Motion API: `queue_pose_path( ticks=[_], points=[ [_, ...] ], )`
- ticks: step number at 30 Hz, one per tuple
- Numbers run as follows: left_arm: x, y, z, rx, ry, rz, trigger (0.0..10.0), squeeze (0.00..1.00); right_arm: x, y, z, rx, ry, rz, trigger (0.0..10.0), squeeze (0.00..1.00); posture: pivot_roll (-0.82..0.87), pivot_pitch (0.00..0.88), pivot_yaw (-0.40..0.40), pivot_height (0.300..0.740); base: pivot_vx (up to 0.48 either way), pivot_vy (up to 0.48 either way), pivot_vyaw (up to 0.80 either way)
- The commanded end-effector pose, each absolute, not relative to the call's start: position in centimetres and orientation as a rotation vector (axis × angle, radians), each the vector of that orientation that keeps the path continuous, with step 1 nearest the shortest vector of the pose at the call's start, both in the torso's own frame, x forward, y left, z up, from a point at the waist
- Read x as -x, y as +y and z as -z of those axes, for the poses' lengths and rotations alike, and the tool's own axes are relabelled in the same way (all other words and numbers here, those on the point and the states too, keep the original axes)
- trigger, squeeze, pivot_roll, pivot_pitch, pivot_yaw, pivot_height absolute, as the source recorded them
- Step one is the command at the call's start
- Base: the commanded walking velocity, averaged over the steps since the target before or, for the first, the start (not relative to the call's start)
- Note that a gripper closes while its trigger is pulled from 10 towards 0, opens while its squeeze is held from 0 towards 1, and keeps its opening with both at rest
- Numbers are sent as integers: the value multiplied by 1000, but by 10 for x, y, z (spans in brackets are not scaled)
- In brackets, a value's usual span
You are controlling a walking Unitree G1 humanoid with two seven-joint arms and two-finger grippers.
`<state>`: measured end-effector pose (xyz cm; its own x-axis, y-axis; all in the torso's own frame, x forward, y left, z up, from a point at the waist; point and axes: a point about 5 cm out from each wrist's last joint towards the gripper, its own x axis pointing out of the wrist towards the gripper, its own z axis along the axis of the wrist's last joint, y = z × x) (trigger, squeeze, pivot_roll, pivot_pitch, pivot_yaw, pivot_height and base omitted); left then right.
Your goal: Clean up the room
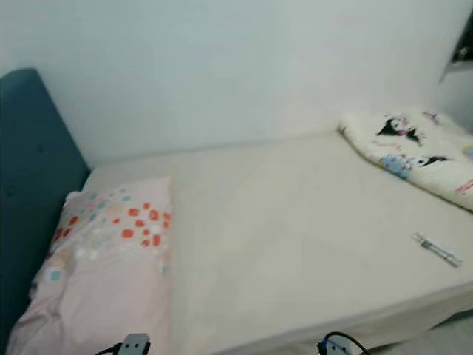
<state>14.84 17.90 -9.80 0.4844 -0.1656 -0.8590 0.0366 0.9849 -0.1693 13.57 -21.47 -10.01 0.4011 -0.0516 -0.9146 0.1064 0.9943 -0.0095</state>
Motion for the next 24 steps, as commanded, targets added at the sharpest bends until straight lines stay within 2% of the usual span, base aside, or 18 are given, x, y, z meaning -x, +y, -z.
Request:
queue_pose_path(
  ticks=[1,12,16,24],
  points=[
    [-139,186,101,118,1094,116,10000,0,-137,-209,101,-53,1149,88,10000,0,-117,0,-22,739,0,-480,0],
    [-137,183,102,116,1098,132,10000,0,-147,-214,96,-22,1122,95,10000,0,-123,0,-17,739,0,-480,0],
    [-141,184,100,121,1080,132,10000,0,-153,-224,92,2,1094,102,10000,0,-122,0,-17,739,0,-480,800],
    [-154,183,95,123,1053,146,10000,0,-170,-240,80,-13,1017,146,10000,0,-129,0,-10,739,0,-480,0]
  ],
)
